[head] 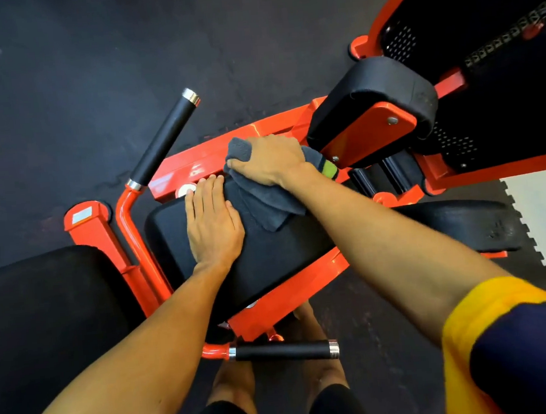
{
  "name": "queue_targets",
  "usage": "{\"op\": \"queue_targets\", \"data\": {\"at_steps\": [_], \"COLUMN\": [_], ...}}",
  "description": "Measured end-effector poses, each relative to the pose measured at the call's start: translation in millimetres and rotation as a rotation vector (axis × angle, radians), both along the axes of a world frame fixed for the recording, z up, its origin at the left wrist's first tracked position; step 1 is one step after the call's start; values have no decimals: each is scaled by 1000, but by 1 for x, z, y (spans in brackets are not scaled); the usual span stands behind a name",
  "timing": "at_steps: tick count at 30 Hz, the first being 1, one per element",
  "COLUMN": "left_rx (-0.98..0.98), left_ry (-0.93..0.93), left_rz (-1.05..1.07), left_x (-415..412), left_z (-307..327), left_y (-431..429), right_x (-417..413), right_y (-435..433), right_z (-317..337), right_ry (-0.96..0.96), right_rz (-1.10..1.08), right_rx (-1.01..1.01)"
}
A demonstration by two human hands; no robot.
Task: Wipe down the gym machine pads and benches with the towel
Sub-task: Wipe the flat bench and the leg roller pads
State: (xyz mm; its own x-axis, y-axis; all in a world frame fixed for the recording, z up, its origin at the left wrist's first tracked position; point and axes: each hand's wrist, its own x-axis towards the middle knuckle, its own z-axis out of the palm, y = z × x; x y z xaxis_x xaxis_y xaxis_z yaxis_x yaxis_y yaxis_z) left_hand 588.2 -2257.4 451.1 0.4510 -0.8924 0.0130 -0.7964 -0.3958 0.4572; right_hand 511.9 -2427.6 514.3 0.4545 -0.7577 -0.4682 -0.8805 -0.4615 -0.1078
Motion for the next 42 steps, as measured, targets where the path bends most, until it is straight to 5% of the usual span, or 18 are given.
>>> {"op": "queue_targets", "data": {"at_steps": [9,15,20,27,31,36,42], "left_rx": [20,34,34,-10,17,63,94], "left_ry": [-21,-40,-43,-37,-29,-57,-63], "left_rz": [12,9,1,3,-17,-39,-58], "left_x": [-2,-3,1,-1,0,-3,-3], "left_z": [3,4,2,-1,2,5,7], "left_y": [-1,-2,0,1,2,1,2], "right_x": [-47,-6,-34,-78,-68,-102,-93], "right_y": [46,-2,42,78,63,123,122], "right_z": [-28,-9,-11,-21,-16,-10,-14], "right_ry": [-235,-36,-290,-319,-233,-261,-189], "right_rz": [-74,65,-102,126,-69,-585,-455], "right_rx": [-331,-24,-263,-209,-243,-289,-300]}}
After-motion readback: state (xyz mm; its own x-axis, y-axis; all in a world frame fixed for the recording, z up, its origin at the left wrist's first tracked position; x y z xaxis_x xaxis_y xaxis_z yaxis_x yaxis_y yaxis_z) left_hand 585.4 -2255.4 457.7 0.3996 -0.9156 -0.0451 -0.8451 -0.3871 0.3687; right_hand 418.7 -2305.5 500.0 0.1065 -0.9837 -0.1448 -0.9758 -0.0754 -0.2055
